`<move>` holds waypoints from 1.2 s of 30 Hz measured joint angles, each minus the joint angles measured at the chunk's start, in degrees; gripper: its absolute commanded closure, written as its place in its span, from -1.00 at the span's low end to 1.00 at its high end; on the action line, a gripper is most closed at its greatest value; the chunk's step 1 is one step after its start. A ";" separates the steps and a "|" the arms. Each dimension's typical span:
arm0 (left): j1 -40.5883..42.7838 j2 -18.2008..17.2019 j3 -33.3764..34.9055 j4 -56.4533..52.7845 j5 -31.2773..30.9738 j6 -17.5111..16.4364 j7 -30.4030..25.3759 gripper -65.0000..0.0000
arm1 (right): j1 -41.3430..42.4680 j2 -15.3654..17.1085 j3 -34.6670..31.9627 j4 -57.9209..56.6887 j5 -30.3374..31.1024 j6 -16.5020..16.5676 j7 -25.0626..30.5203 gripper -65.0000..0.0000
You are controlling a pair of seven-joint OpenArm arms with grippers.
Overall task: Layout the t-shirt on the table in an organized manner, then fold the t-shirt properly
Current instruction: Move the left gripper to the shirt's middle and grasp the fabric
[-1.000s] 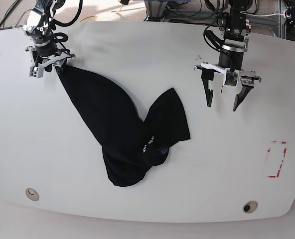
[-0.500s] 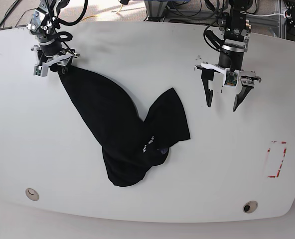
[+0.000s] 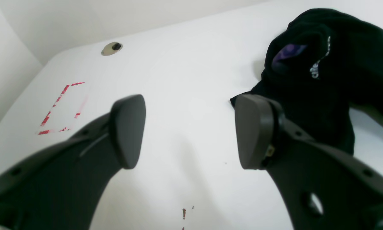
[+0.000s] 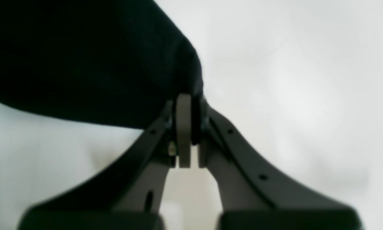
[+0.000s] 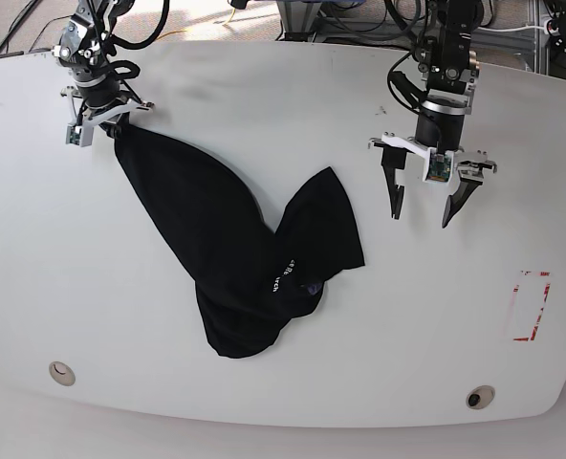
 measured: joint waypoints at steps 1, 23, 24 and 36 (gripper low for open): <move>-0.76 0.15 0.07 -0.33 0.00 0.00 1.03 -0.29 | 0.00 0.02 0.00 0.00 0.00 0.00 -0.02 1.00; -22.03 5.53 2.03 -19.52 -13.33 0.59 13.03 -0.82 | -0.11 0.11 0.00 0.00 -0.02 0.85 -0.07 1.00; -22.95 5.49 2.38 -20.94 -14.19 0.55 12.87 -0.82 | -0.11 0.13 0.00 0.00 -0.04 0.85 -0.09 1.00; -27.17 5.73 6.86 -31.93 -19.23 0.44 13.35 -0.82 | -0.09 0.00 0.00 0.00 -0.02 0.85 -0.07 1.00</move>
